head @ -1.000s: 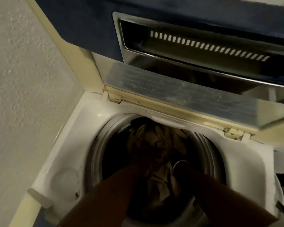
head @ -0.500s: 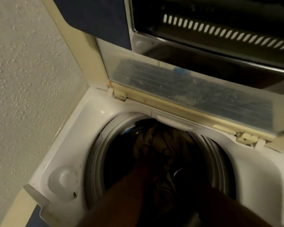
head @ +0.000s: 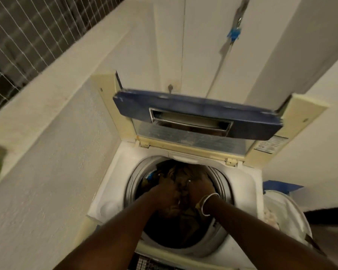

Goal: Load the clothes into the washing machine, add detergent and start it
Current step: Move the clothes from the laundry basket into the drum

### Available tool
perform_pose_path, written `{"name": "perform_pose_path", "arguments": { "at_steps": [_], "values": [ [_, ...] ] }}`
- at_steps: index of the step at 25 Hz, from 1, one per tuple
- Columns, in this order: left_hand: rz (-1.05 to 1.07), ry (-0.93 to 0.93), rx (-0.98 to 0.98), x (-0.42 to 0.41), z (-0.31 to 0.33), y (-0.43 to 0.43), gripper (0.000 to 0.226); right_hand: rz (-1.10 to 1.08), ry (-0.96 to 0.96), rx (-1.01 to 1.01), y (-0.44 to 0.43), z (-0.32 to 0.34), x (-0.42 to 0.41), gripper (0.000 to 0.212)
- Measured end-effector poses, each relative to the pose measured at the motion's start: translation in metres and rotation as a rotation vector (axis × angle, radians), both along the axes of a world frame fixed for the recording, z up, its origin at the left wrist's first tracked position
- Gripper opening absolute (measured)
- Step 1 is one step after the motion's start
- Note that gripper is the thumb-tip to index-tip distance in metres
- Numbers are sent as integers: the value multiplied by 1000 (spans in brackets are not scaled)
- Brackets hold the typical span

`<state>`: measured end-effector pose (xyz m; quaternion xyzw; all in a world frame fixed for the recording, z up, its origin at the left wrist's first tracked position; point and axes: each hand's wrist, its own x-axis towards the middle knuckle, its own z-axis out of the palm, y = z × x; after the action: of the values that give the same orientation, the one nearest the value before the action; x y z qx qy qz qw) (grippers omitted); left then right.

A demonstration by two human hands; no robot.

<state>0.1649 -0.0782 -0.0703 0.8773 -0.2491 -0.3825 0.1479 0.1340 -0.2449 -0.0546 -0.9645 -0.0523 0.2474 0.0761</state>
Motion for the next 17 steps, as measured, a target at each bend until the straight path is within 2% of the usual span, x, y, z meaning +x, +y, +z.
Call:
{"name": "perform_pose_path", "arguments": {
  "at_steps": [1,4,7,8,10,13,17],
  "values": [
    [-21,-38,-9,-5,14,3,38,3,-58,27,-3,15,-8,59],
    [19,-189,-120,-17,54,4,56,-123,-115,99,-17,60,-34,33],
    [51,-340,-163,-30,90,-18,35,-303,-217,133,-39,88,-58,24],
    [50,-386,-199,-36,98,-28,35,-366,-240,159,-46,97,-67,23],
    [17,-440,-241,-44,111,-53,42,-453,-292,197,-67,111,-86,26],
    [-58,-460,-311,-58,127,-102,41,-523,-357,125,-105,126,-117,46],
    [-159,-420,-377,-85,133,-180,44,-669,-355,118,-173,123,-160,49]
  ]
}}
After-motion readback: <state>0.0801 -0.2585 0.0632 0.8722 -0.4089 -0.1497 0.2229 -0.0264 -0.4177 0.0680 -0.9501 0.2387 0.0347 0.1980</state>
